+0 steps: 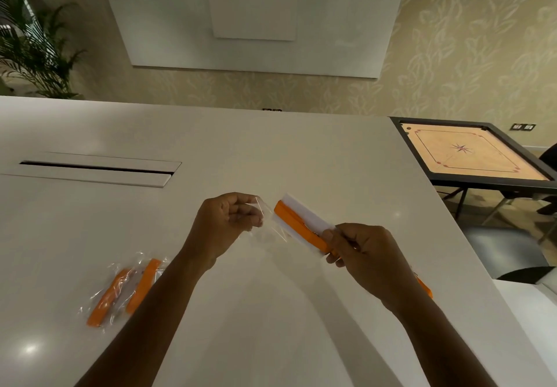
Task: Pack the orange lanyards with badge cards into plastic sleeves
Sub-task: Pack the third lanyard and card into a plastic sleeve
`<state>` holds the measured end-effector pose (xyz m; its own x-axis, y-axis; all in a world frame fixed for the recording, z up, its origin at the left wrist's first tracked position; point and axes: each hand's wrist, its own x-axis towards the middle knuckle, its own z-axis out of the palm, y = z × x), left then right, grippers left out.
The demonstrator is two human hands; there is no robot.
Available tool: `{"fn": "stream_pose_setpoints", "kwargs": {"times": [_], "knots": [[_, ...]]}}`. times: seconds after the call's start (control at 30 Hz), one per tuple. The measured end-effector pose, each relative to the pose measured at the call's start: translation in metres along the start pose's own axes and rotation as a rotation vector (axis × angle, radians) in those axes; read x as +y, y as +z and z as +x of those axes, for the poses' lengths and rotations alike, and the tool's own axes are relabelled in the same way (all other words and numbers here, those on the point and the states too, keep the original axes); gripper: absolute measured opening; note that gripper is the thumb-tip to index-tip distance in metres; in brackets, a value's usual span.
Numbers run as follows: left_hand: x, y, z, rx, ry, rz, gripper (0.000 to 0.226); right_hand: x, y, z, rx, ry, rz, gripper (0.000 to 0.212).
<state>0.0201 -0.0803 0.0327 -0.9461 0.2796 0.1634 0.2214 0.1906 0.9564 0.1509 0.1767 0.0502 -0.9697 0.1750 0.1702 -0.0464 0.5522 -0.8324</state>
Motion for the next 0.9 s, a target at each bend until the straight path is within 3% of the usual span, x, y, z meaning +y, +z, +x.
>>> {"fn": "stream_pose_setpoints", "kwargs": {"times": [0.23, 0.6, 0.9], "knots": [[0.004, 0.005, -0.005, -0.054, 0.002, -0.011, 0.026, 0.000, -0.009, -0.001, 0.014, -0.126, -0.163, 0.030], [0.008, 0.009, -0.014, -0.162, 0.088, -0.023, 0.030, -0.002, -0.023, 0.005, -0.117, -0.133, -0.311, 0.037], [0.016, 0.013, -0.025, -0.198, 0.203, 0.199, 0.035, -0.012, -0.017, 0.007, -0.162, -0.157, -0.321, 0.038]]}}
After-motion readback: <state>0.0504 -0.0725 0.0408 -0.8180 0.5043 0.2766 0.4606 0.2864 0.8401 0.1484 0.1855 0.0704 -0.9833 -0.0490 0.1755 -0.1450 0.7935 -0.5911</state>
